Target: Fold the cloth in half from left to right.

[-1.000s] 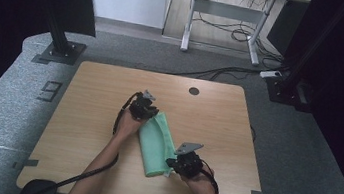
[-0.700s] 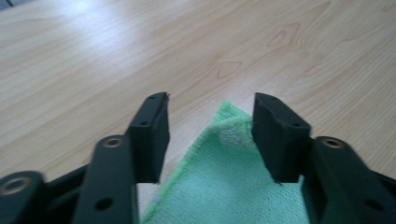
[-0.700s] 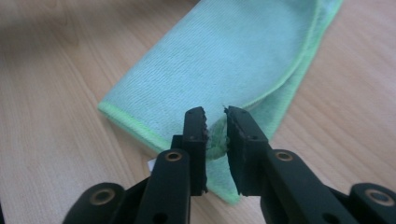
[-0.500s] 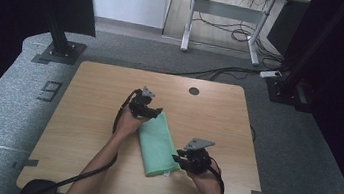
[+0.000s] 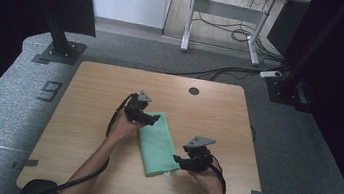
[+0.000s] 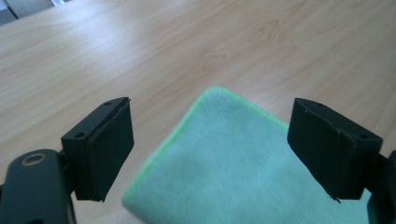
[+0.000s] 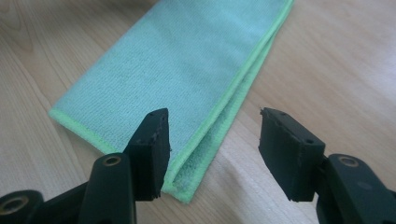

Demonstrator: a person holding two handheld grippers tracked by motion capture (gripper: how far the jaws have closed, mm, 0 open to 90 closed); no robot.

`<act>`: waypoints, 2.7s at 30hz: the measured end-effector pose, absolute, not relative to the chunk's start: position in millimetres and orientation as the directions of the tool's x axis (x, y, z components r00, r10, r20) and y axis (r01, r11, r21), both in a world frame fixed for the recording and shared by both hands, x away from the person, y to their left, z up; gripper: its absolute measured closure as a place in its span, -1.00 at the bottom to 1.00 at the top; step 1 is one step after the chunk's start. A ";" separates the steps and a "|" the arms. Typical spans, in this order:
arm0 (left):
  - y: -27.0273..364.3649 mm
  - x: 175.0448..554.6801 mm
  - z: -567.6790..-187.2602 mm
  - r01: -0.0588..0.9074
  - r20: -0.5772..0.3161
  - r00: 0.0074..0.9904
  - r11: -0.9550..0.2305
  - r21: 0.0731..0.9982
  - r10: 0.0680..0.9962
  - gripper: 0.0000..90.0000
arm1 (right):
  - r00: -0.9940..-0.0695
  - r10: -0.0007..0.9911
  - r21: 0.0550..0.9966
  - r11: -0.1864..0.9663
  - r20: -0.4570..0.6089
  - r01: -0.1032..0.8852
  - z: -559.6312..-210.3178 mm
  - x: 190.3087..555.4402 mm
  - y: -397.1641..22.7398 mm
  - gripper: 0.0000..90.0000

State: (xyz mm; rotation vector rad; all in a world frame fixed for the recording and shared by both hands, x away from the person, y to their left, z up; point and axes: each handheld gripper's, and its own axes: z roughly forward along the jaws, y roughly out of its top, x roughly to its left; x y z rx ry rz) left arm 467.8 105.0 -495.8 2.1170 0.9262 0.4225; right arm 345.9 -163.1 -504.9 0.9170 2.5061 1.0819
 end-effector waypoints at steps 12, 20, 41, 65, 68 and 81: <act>128.5 428.9 -510.5 0.480 0.008 0.696 -0.473 0.739 0.718 -0.68 | -0.792 0.610 0.653 0.587 0.032 0.478 -525.4 346.2 -145.7 0.45; 139.3 416.8 -521.7 0.493 0.004 0.694 -0.479 0.727 0.720 -0.68 | -0.795 0.607 0.647 0.603 0.009 0.467 -527.0 341.7 -140.7 0.93; 132.4 403.6 -529.7 0.490 0.012 0.709 -0.505 0.711 0.705 -0.69 | -0.760 0.650 0.633 0.593 -0.011 0.498 -531.5 347.3 -157.5 0.87; 126.5 388.1 -538.7 0.529 -0.008 0.688 -0.495 0.689 0.725 -0.76 | -0.749 0.662 0.651 0.574 -0.012 0.497 -535.8 348.2 -168.9 0.29; 123.6 389.4 -543.6 0.532 0.014 0.685 -0.514 0.673 0.728 -0.78 | -0.756 0.654 0.649 0.582 -0.016 0.490 -535.7 346.6 -168.1 0.25; 133.4 403.3 -546.1 0.575 0.034 0.612 -0.474 0.667 0.790 -0.87 | -0.782 0.623 0.659 0.592 -0.008 0.465 -537.3 342.4 -156.9 0.15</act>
